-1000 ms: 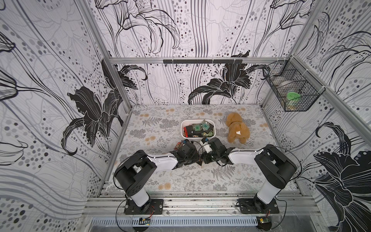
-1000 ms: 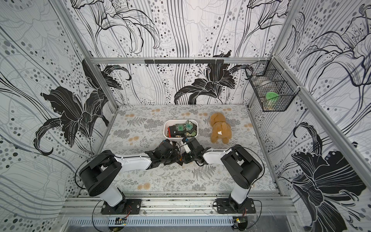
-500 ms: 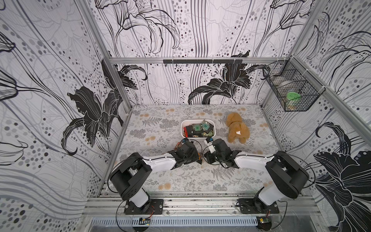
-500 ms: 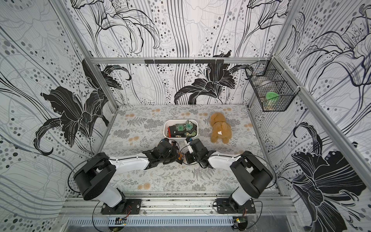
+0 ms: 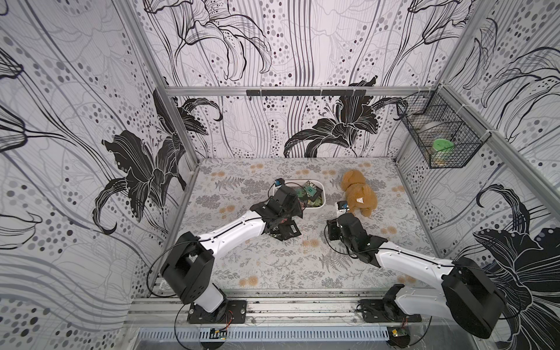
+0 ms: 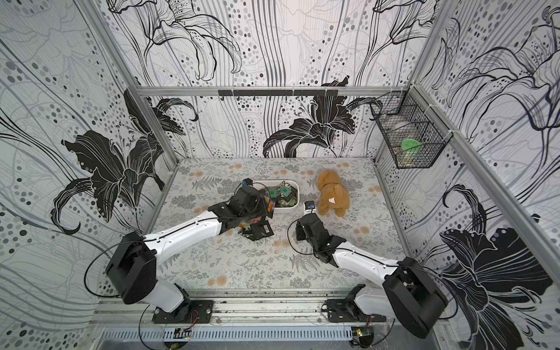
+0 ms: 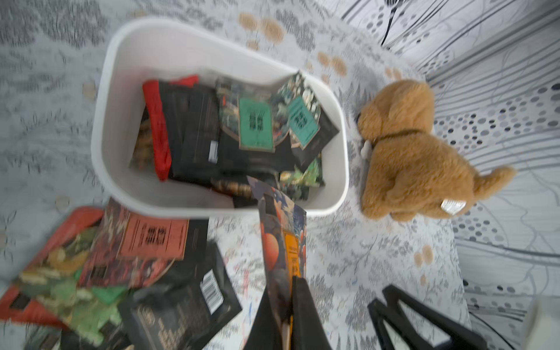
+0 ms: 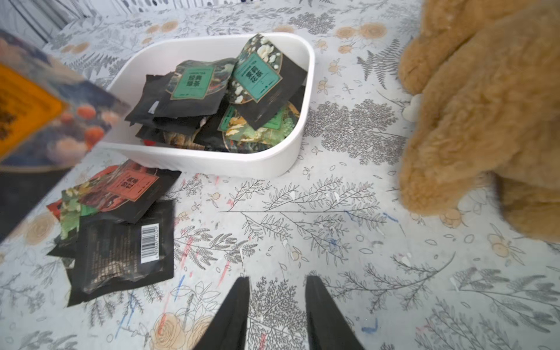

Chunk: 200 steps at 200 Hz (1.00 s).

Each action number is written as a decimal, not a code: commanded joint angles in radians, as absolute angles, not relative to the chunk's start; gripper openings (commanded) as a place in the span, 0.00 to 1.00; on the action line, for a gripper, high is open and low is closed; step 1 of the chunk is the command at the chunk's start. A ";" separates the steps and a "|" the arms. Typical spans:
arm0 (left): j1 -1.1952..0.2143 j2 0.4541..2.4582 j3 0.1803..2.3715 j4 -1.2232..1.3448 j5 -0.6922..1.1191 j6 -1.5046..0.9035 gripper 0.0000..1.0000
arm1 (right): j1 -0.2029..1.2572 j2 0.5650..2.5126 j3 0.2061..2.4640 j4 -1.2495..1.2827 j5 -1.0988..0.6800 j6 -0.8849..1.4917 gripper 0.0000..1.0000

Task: Put the tea bags into the storage box
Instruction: Place the tea bag in the storage box, then pick up the tea bag from the center of the board.

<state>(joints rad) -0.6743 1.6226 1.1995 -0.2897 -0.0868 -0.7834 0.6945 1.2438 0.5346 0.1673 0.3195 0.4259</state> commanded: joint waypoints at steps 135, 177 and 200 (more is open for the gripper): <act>-0.552 1.901 1.513 -0.361 -0.156 -0.728 0.56 | 0.665 1.243 0.501 0.285 0.054 0.371 0.54; -0.545 1.594 1.230 -0.312 -0.175 -0.735 0.62 | 0.670 1.333 0.525 0.383 -0.189 0.347 0.54; -0.547 1.449 1.041 -0.258 -0.100 -0.767 0.63 | 0.696 1.442 0.596 0.342 -0.214 0.340 0.52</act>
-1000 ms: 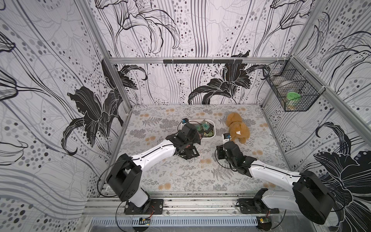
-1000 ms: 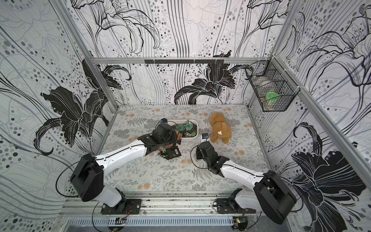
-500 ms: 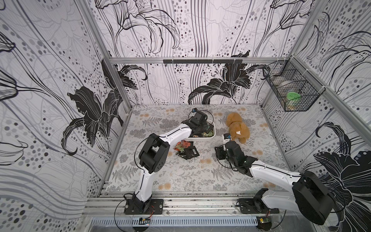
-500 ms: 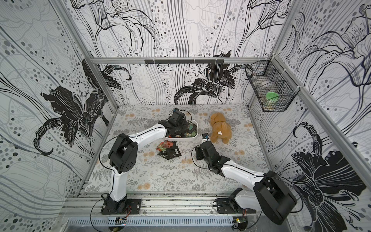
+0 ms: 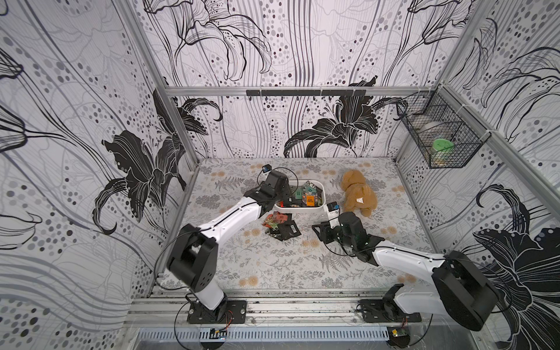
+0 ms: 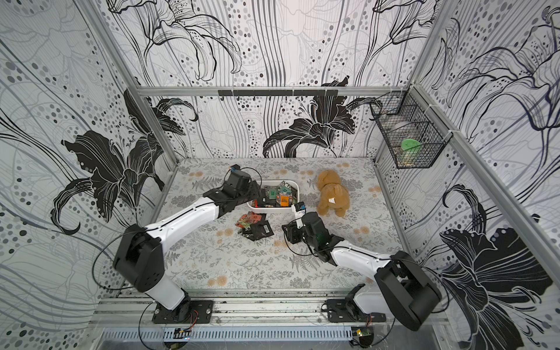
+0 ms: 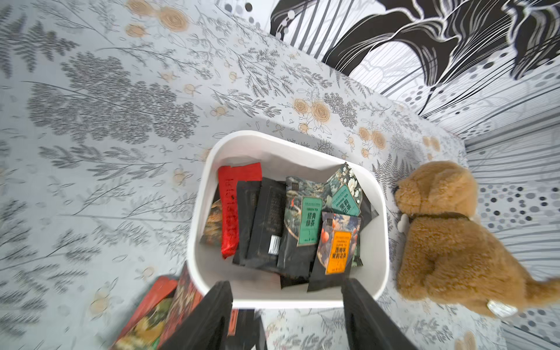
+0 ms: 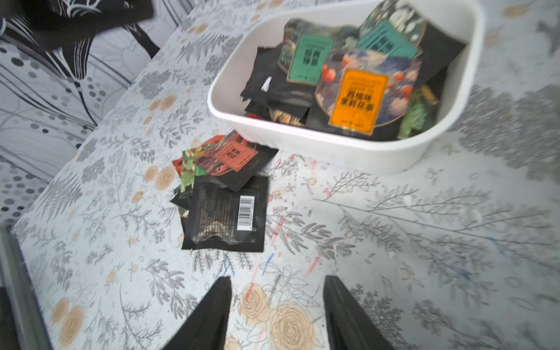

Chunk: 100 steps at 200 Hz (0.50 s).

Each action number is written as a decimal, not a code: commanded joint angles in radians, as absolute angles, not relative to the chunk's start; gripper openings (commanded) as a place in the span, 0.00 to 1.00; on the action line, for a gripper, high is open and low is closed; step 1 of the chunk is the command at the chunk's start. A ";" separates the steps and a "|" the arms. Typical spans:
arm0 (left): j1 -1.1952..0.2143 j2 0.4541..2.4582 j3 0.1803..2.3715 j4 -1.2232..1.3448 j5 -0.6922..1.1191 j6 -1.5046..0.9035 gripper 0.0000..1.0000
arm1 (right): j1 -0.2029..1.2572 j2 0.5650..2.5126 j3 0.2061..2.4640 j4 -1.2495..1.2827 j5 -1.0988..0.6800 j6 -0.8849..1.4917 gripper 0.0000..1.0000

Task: Put the tea bags into the storage box
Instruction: Pick up the tea bag from the center of the board.

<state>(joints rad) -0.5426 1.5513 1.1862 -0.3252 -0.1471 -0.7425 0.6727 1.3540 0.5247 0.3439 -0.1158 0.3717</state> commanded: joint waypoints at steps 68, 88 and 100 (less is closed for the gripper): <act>-0.605 1.296 0.644 -0.070 0.095 -0.880 0.55 | 0.791 1.663 0.795 0.207 -0.204 0.302 0.42; -0.620 1.310 0.615 -0.034 0.102 -0.899 0.51 | 0.790 1.713 0.828 0.188 -0.202 0.312 0.36; -0.625 1.323 0.603 -0.003 0.109 -0.914 0.50 | 0.790 1.722 0.828 0.189 -0.190 0.318 0.35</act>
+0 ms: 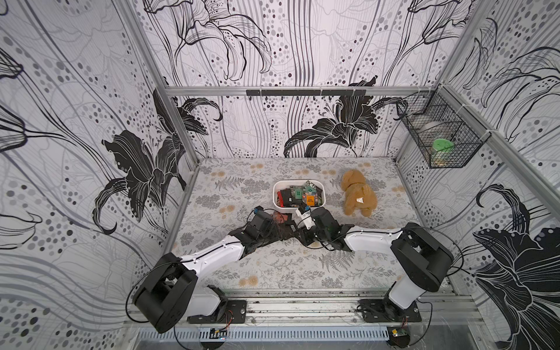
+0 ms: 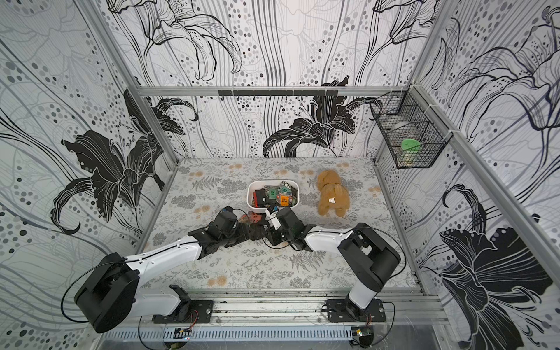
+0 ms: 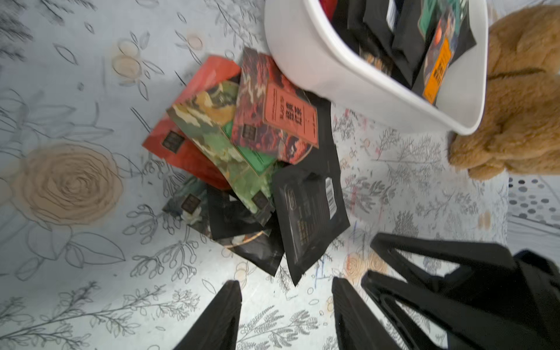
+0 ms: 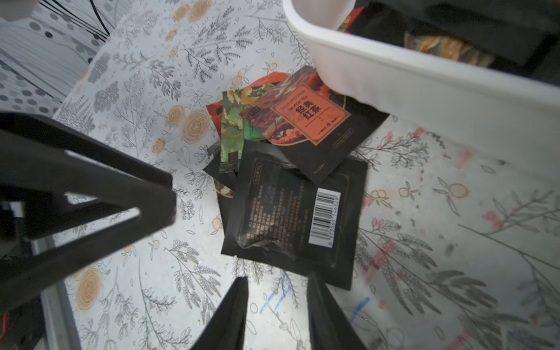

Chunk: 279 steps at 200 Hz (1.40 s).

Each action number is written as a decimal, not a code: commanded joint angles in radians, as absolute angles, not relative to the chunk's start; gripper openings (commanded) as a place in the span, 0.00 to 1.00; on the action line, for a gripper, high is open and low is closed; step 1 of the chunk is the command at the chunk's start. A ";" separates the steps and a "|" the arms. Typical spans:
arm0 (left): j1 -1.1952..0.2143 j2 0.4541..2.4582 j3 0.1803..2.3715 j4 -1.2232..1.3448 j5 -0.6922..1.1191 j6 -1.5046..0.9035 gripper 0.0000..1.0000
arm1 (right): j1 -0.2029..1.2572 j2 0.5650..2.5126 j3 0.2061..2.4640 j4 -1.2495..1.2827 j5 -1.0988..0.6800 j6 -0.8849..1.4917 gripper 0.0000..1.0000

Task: Put the tea bags into the storage box
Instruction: Pick up the tea bag from the center of the board.

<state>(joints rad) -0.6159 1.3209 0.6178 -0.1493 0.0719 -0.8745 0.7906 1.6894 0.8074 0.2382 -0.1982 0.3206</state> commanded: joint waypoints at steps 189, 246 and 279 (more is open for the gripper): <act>-0.649 1.505 0.589 0.139 0.074 -0.987 0.42 | 0.754 1.835 0.913 0.112 -0.150 0.354 0.22; -0.659 1.543 0.601 0.170 0.092 -0.996 0.37 | 0.754 1.861 0.938 0.083 -0.161 0.349 0.20; -0.662 1.558 0.608 0.198 0.106 -1.003 0.36 | 0.753 1.860 0.939 0.077 -0.168 0.345 0.19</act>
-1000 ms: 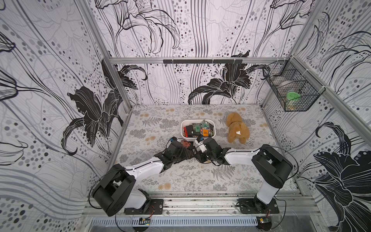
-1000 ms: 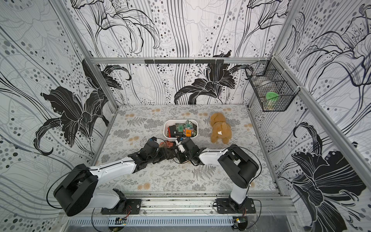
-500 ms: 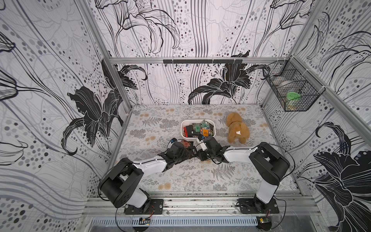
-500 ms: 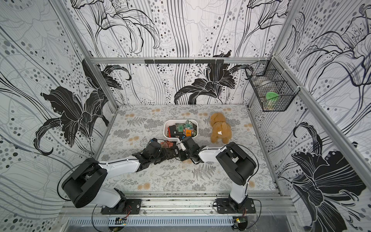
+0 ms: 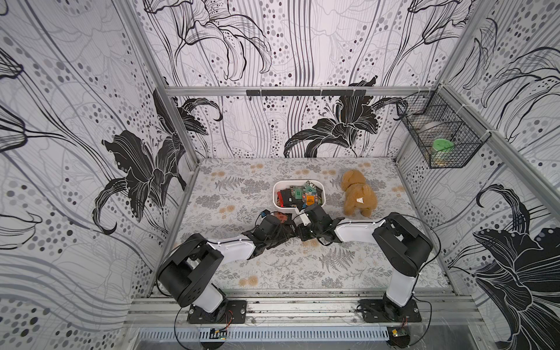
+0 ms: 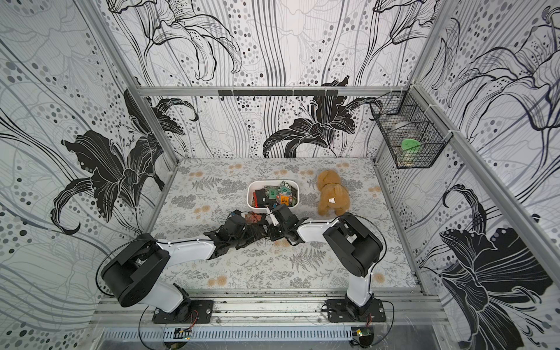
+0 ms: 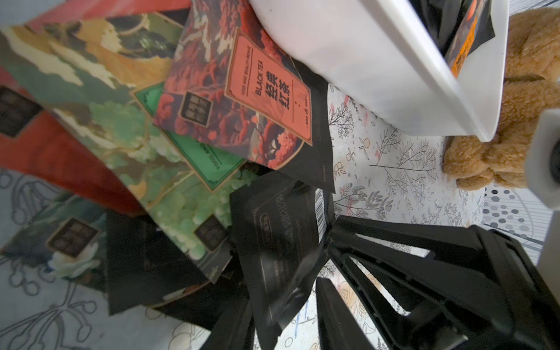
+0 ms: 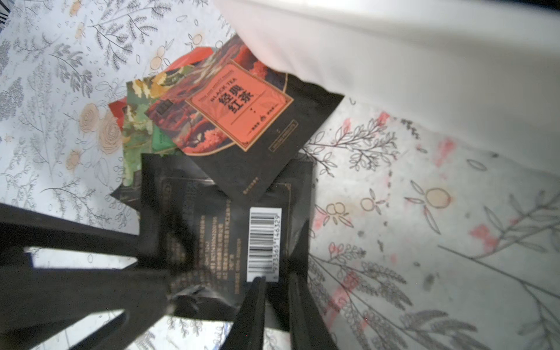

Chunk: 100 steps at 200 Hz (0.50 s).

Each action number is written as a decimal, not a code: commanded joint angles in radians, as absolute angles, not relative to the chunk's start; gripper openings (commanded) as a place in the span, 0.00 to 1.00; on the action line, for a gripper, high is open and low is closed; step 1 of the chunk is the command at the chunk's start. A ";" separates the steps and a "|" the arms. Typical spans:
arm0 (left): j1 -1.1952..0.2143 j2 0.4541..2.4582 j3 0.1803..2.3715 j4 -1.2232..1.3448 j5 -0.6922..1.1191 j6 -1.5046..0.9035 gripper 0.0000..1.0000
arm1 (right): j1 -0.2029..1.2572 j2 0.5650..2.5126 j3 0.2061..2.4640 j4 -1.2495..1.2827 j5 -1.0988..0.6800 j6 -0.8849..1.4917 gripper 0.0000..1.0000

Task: Put the tea bags into the storage box
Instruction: Pick up the tea bag from the center of the board.

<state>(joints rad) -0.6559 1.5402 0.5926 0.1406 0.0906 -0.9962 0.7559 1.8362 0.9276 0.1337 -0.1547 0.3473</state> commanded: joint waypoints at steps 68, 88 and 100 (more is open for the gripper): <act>-0.661 1.608 0.637 0.230 0.109 -1.030 0.27 | 0.753 1.839 0.922 0.087 -0.175 0.336 0.19; -0.662 1.608 0.644 0.219 0.108 -1.026 0.23 | 0.753 1.827 0.914 0.096 -0.174 0.336 0.19; -0.662 1.605 0.640 0.216 0.106 -1.029 0.21 | 0.754 1.818 0.905 0.101 -0.173 0.335 0.19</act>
